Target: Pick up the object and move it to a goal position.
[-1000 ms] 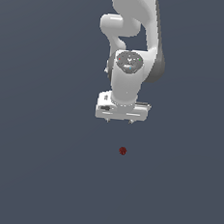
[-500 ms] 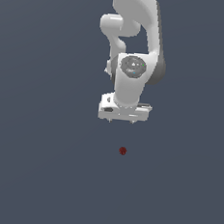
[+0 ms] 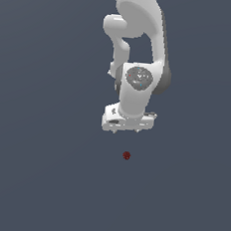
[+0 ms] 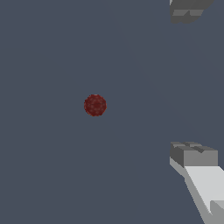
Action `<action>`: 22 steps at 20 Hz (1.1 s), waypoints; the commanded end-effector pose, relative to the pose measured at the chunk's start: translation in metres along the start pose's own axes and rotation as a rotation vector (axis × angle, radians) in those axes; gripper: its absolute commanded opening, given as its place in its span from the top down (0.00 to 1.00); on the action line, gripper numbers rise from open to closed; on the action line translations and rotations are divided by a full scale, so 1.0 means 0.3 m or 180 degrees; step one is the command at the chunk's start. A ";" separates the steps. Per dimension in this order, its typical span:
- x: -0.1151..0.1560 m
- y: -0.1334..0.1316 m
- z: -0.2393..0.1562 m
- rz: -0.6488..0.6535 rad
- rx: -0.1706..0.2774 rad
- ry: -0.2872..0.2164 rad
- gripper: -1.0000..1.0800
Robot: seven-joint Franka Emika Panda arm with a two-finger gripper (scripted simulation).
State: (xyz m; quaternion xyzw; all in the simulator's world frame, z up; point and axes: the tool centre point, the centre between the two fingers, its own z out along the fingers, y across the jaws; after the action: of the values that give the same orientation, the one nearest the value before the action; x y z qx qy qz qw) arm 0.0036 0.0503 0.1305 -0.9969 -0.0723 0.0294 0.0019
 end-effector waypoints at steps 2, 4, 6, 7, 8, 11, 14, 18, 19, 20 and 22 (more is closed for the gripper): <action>0.048 -0.006 0.035 -0.0240 -0.0015 0.0031 0.04; 0.080 -0.010 0.060 -0.0409 -0.0025 0.0055 0.04; 0.114 -0.015 0.088 -0.0586 -0.0034 0.0080 0.04; 0.129 -0.017 0.100 -0.0667 -0.0037 0.0091 0.04; 0.143 -0.019 0.113 -0.0742 -0.0041 0.0102 0.04; 0.178 -0.025 0.145 -0.0936 -0.0049 0.0131 0.04; 0.204 -0.029 0.170 -0.1081 -0.0055 0.0153 0.04; 0.225 -0.033 0.192 -0.1203 -0.0060 0.0172 0.04; 0.228 -0.033 0.195 -0.1220 -0.0061 0.0175 0.04; 0.230 -0.033 0.197 -0.1233 -0.0061 0.0177 0.04; 0.232 -0.034 0.199 -0.1243 -0.0062 0.0178 0.04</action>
State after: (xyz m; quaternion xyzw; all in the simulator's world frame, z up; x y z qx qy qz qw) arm 0.0664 0.0701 0.0675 -0.9650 -0.2621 0.0008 0.0001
